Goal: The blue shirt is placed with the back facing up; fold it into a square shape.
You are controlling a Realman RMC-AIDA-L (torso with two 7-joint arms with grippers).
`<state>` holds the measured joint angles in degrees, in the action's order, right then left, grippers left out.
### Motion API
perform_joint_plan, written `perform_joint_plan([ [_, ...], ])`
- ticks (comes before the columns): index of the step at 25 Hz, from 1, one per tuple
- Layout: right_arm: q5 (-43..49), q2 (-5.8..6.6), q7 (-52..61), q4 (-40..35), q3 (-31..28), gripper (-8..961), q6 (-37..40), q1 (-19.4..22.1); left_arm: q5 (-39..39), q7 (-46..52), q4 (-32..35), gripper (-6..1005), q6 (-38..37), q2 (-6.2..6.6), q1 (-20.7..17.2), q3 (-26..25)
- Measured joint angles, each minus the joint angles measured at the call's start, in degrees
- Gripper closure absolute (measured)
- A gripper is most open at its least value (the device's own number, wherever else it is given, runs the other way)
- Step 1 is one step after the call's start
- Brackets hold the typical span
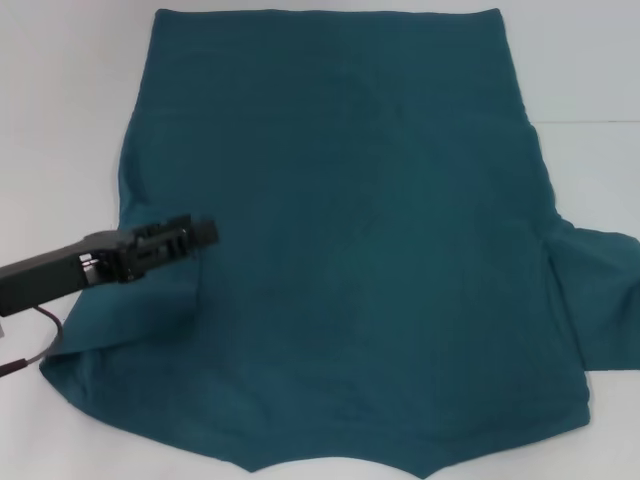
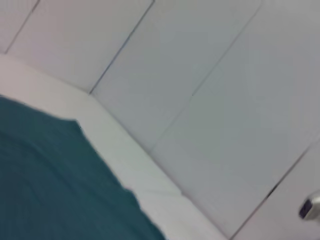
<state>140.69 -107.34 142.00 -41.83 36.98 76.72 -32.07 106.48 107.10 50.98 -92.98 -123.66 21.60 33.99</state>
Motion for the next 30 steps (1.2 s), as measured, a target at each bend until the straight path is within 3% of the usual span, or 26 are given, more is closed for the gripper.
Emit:
perform_joint_plan([
  [11,0.0,1.93,1.0,0.1,-0.8,922,-0.9,-1.5,-5.7,0.9,0.0,368,-3.0,0.06,-1.5,-3.5],
  [20,0.0,2.32,3.2,0.7,-1.4,911,-3.0,-3.2,-6.6,2.1,0.1,367,-4.9,0.16,-2.0,-6.6],
  [30,-0.4,2.26,3.9,0.9,-3.2,899,-3.0,-3.4,-7.0,2.1,0.1,368,-4.8,0.18,-2.0,-6.7],
])
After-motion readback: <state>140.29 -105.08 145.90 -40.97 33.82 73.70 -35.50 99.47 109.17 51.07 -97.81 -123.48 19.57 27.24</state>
